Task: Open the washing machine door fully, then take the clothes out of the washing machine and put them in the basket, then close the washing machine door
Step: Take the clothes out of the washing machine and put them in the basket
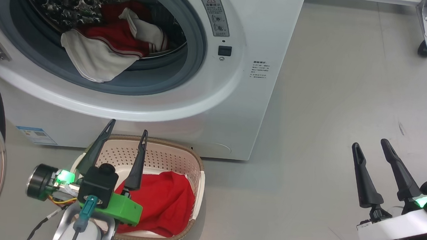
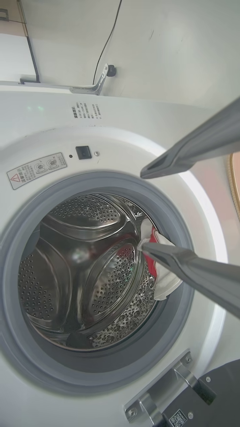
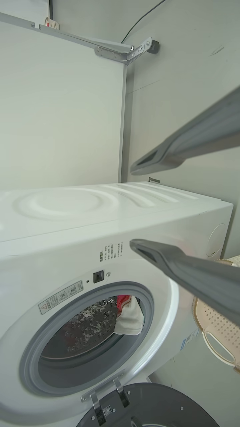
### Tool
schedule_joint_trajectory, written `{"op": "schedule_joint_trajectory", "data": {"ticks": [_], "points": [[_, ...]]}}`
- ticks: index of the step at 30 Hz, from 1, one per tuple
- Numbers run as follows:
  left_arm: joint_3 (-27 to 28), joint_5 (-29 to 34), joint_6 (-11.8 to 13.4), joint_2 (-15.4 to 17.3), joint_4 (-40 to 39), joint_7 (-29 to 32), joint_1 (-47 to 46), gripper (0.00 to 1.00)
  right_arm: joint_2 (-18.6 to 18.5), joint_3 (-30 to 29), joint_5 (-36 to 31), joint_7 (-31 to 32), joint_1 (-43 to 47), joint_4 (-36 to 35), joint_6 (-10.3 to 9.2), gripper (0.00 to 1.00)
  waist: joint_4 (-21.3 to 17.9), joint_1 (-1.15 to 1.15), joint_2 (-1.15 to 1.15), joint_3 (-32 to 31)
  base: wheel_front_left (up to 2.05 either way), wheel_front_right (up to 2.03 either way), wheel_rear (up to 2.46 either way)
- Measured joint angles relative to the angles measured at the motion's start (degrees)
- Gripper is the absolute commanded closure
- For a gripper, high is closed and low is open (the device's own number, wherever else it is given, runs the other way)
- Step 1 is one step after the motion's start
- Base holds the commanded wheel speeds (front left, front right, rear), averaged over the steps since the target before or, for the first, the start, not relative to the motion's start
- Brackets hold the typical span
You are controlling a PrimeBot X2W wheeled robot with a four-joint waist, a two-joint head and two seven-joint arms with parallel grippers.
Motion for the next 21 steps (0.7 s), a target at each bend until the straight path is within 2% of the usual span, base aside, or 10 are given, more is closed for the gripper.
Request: {"op": "schedule_joint_trajectory", "data": {"ticks": [12,18,21], "points": [[1.2,-0.4,0.9,-0.1,-1.6,0.1,0.1,0.00,-1.1,0.4,0.0,0.0,0.0,-1.6,0.00,0.00,-0.7,0.00,0.00,3.0,0.00,0.00,0.00],[4.8,-1.2,1.3,-0.1,-1.5,4.1,-1.2,0.00,-1.7,0.5,0.5,0.0,-0.1,-2.4,0.00,0.00,-1.7,0.00,0.00,5.9,0.00,0.00,0.00],[7.2,-1.3,1.5,1.2,-0.5,7.3,-3.9,0.00,-2.0,0.7,1.2,0.0,-0.3,-2.9,0.00,0.00,-2.5,0.00,0.00,7.7,0.00,0.00,0.00]]}}
